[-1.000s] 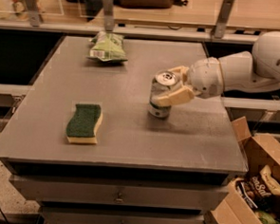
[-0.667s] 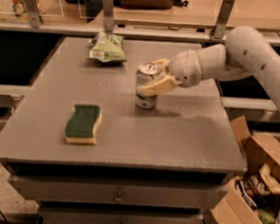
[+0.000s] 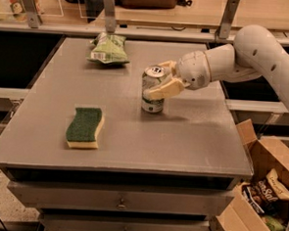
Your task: Move 7up can near green jalapeno chip bag
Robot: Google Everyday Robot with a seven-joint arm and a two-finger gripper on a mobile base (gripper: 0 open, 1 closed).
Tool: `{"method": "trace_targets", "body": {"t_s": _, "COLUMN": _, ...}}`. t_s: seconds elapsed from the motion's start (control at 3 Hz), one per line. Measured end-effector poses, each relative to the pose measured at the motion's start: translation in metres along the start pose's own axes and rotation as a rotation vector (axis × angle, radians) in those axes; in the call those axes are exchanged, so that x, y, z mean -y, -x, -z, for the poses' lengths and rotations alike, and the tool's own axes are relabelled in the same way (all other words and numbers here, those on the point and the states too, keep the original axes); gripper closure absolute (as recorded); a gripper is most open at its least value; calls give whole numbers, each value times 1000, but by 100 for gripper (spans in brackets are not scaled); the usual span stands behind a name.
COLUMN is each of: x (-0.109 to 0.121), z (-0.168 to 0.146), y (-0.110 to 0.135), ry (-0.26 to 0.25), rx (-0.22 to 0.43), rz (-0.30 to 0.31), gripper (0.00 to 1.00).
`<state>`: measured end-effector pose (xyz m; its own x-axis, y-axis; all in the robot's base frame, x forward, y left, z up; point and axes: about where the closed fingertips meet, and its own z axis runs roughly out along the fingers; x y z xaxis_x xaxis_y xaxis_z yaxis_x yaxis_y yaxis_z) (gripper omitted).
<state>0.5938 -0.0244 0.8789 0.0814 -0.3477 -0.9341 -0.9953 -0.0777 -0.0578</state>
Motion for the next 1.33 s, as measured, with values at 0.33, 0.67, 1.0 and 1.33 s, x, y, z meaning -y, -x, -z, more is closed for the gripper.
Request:
{"method": "trace_targets", "body": {"t_s": 0.33, "x": 20, "z": -4, "y": 18, "ry": 2, "rx": 42, "rz": 54, "gripper": 100}}
{"method": "trace_targets", "body": {"t_s": 0.67, "x": 50, "z": -2, "y": 72, "ry": -9, "rx": 162, "rz": 197, "gripper": 100}}
{"method": "trace_targets", "body": {"t_s": 1.0, "x": 63, "z": 15, "y": 115, "ry": -90, "rx": 246, "rz": 303, "gripper": 100}}
{"method": "trace_targets", "body": {"t_s": 1.33, "x": 66, "z": 20, "y": 134, "ry": -228, "rx": 221, "rz": 361, "gripper": 100}}
